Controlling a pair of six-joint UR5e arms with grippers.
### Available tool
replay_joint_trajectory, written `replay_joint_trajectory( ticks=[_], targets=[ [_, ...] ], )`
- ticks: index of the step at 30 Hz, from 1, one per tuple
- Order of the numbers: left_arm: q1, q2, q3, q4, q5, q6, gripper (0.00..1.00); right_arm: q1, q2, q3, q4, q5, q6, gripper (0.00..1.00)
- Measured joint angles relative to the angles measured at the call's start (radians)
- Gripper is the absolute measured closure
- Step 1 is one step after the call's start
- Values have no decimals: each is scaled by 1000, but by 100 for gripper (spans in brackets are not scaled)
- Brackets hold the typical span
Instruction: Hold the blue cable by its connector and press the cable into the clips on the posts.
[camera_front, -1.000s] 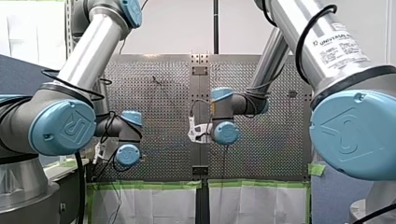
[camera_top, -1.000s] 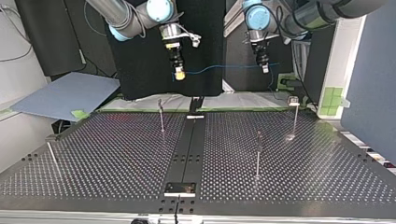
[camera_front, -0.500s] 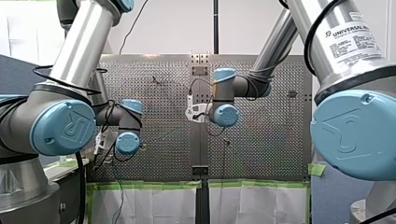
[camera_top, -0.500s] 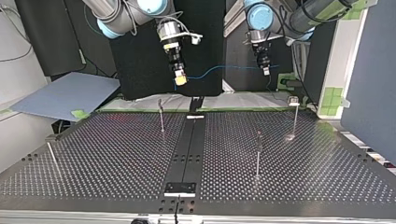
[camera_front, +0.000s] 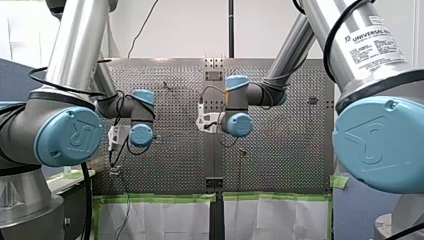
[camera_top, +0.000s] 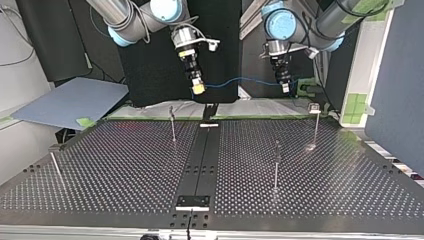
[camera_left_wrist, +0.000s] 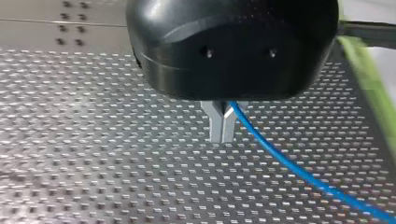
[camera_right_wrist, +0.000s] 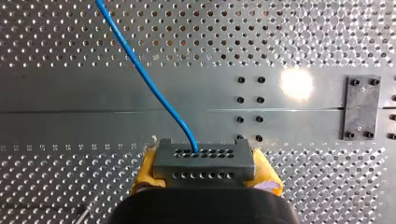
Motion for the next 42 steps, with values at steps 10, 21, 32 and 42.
replay_joint_trajectory(
  ticks=[10,21,32,42],
  targets=[
    [-11,99,77,-99,38,-27,100,0,1,-57,31,-32,13,100],
    [-18,190,185,-211,84,-29,100,1,1,-96,60,-42,15,100],
    [-49,290,250,-321,68,16,100,6,2,-102,62,-51,15,100],
    [-59,365,251,-412,49,29,100,17,3,-126,68,-60,15,100]
  ],
)
